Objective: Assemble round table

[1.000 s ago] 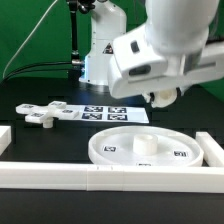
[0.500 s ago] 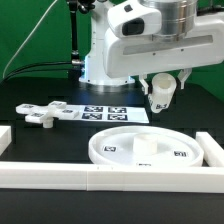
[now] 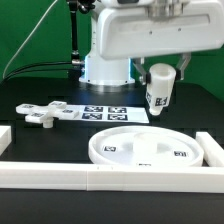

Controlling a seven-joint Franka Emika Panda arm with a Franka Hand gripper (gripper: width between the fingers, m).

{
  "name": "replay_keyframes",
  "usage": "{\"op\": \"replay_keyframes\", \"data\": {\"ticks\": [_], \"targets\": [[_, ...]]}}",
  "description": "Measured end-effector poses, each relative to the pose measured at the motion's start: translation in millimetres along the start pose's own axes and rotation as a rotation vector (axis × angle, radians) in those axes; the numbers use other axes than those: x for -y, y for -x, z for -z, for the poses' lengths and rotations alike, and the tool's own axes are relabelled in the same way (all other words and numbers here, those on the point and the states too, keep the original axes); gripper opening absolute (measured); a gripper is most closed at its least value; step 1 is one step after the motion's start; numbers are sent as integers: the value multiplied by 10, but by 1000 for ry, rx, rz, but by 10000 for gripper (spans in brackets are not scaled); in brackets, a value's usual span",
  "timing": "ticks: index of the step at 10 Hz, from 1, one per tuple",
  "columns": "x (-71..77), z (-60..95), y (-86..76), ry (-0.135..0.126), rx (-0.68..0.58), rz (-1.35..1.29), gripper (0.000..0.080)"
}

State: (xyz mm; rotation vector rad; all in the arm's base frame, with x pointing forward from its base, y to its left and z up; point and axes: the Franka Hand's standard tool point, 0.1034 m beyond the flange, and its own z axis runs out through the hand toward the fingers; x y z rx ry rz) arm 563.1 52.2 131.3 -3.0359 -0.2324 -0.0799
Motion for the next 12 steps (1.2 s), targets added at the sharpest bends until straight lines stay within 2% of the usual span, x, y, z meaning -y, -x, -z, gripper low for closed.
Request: {"op": "replay_keyframes", "data": {"ticks": [3, 4, 5, 12], "targets": [[-84, -48, -32, 43, -183, 2, 409], [-134, -55, -76, 71, -271, 31, 409], [-165, -106, -41, 89, -317, 42, 409], [-166, -263, 62, 90, -302, 47, 409]]}}
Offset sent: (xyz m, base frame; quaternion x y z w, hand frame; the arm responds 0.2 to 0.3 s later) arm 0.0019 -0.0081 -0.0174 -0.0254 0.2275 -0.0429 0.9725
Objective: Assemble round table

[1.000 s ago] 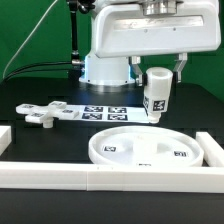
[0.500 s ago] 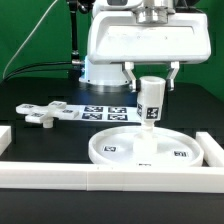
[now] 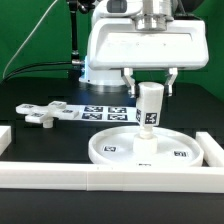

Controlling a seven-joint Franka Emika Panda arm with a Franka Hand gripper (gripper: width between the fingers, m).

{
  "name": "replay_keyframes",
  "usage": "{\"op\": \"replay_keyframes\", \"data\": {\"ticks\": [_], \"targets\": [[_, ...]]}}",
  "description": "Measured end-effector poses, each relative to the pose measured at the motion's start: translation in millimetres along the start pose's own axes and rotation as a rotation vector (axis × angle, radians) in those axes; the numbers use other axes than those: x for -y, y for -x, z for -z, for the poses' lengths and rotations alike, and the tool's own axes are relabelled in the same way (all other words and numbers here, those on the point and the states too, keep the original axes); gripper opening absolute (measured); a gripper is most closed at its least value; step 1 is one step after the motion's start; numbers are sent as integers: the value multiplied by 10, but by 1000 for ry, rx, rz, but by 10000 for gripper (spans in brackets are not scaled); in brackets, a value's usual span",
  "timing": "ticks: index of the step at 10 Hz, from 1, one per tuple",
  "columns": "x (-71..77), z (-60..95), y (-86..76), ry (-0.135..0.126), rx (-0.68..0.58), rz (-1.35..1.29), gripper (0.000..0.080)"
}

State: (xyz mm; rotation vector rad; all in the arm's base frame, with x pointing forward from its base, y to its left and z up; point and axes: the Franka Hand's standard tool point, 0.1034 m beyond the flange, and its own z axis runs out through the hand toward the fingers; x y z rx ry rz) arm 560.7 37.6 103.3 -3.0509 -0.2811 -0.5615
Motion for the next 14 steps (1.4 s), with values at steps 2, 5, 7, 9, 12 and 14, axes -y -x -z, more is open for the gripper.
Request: {"op": "replay_keyframes", "data": {"ticks": [2, 5, 7, 9, 12, 14], "targets": [[6, -38, 36, -2, 9, 0, 409], [14, -92, 87, -4, 21, -1, 409], [9, -130, 95, -1, 10, -2, 409], [2, -134, 79, 3, -4, -2, 409], [-2, -132, 78, 4, -4, -1, 626], [-80, -15, 24, 7, 6, 14, 645]]}}
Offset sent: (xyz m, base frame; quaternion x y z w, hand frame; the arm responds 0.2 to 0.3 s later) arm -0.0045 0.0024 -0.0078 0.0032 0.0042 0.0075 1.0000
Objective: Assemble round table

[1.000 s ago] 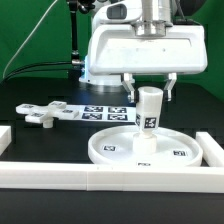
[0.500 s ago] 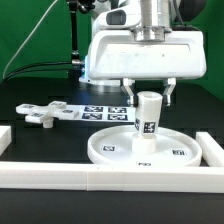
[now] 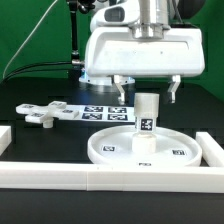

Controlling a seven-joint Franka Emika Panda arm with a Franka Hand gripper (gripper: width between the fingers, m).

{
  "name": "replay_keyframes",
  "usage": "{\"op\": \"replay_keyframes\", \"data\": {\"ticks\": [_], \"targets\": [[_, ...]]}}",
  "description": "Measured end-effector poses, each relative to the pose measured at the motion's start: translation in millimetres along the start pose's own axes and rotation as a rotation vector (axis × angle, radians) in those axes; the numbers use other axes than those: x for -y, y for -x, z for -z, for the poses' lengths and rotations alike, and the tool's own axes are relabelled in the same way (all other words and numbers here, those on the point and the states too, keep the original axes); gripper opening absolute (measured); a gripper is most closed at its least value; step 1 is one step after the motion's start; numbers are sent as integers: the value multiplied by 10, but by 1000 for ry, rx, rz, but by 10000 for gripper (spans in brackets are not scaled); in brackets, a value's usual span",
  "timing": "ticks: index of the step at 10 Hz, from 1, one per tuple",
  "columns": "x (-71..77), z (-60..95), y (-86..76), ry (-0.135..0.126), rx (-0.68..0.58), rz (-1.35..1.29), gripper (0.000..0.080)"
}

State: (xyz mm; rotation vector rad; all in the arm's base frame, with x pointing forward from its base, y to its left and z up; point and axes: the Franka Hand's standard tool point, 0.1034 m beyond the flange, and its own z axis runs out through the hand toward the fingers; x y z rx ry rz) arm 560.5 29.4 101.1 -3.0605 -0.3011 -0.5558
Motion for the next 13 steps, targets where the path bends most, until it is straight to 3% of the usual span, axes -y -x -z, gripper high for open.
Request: {"op": "replay_keyframes", "data": {"ticks": [3, 8, 13], "targets": [[-67, 243, -118, -5, 20, -5, 649], [-68, 184, -55, -9, 48, -8, 649], [61, 90, 149, -101, 337, -30, 649]]}}
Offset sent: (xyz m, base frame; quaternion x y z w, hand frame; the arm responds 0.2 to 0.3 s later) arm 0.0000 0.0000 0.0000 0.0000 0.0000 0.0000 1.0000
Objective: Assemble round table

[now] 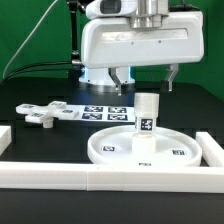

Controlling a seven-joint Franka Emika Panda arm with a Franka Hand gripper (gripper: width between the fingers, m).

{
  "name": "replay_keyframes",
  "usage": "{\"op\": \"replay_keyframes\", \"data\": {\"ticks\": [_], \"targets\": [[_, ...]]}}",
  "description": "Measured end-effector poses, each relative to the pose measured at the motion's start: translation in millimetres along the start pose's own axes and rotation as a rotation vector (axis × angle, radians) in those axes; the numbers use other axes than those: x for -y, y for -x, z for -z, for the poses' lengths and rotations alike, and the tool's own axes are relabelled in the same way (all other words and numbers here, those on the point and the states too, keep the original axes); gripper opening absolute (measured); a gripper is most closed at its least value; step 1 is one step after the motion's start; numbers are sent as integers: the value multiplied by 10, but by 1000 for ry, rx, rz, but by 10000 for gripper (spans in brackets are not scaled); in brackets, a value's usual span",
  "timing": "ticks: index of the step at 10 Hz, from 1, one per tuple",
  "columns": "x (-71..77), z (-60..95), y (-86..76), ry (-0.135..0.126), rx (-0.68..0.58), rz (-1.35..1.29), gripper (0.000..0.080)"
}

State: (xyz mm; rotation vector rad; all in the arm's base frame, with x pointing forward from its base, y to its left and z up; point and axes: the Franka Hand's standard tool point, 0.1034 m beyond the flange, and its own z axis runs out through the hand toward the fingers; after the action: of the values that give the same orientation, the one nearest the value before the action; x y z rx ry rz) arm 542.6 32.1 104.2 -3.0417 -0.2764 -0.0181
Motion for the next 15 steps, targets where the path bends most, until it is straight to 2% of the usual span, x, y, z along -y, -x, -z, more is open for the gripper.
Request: {"op": "replay_keyframes", "data": {"ticks": [2, 5, 9, 10, 11, 12, 15], "targets": [[30, 14, -26, -18, 50, 3, 649], [-11, -73, -9, 1, 2, 23, 649], [-20, -161, -9, 4, -5, 26, 649], [-7, -158, -16, 4, -6, 30, 602], [-4, -151, -27, 3, -8, 30, 602], [-7, -153, -24, 3, -8, 30, 424], [-6, -153, -24, 2, -8, 5, 406]]}}
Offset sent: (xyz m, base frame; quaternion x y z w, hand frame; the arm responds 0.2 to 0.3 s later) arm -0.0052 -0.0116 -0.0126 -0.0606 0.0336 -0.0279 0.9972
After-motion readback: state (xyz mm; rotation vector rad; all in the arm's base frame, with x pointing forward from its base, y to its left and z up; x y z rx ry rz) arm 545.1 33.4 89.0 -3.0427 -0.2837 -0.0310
